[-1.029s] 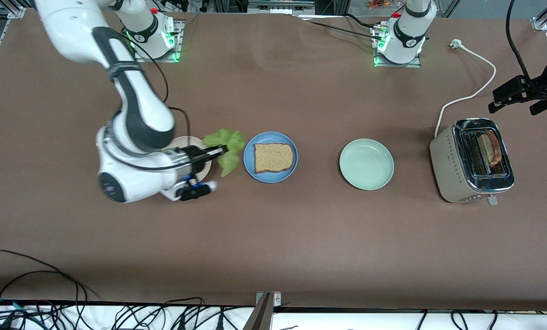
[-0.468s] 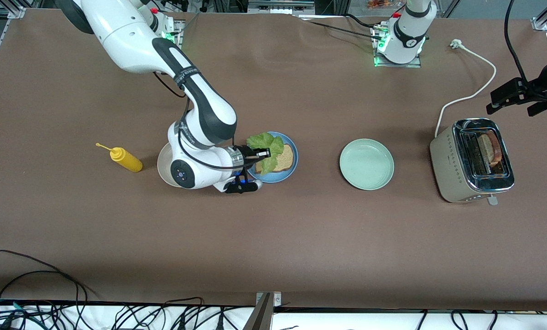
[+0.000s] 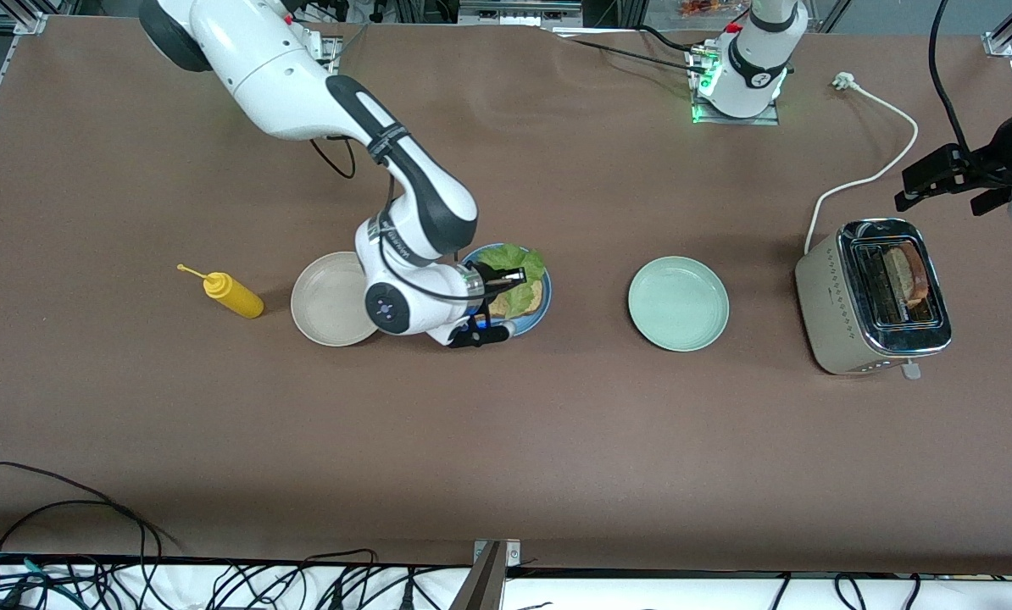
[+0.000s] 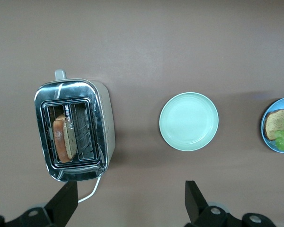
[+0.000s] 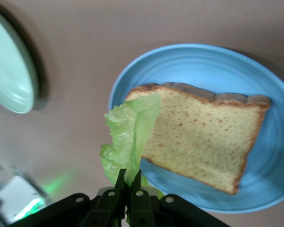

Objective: Make sandwich in blue plate with both arms
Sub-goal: 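Release the lettuce onto the bread with the right gripper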

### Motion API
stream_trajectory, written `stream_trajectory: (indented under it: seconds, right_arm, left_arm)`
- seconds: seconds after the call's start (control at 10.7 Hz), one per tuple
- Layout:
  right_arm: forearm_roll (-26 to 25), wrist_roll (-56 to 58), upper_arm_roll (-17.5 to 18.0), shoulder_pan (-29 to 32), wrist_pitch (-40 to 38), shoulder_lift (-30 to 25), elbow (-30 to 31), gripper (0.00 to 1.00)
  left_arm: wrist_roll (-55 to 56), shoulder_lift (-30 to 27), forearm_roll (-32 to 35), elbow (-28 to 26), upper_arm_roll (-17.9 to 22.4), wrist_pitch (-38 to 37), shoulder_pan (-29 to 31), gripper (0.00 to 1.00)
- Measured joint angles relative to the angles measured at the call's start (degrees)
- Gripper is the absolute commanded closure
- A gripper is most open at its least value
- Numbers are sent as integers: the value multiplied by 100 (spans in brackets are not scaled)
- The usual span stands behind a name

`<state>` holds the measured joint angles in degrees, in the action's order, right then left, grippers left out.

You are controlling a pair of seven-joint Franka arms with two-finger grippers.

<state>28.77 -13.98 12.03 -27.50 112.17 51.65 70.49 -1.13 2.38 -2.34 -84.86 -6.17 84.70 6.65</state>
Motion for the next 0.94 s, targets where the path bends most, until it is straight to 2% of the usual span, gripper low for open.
stream_trajectory:
  seconds: [0.09, 0.75, 0.94]
  right_arm:
    - [-357, 0, -32, -66, 12, 34, 7, 0]
    - [-2969, 188, -56, -233, -38, 61, -48, 0]
    - [-3337, 188, -137, -216, -590, -222, -138, 0]
  left_arm:
    - [0, 0, 0, 0, -15, 0, 0, 0]
    - [5, 3, 0, -1, -89, 3, 2, 0]
    - [5, 3, 1, -2, -90, 7, 5, 0]
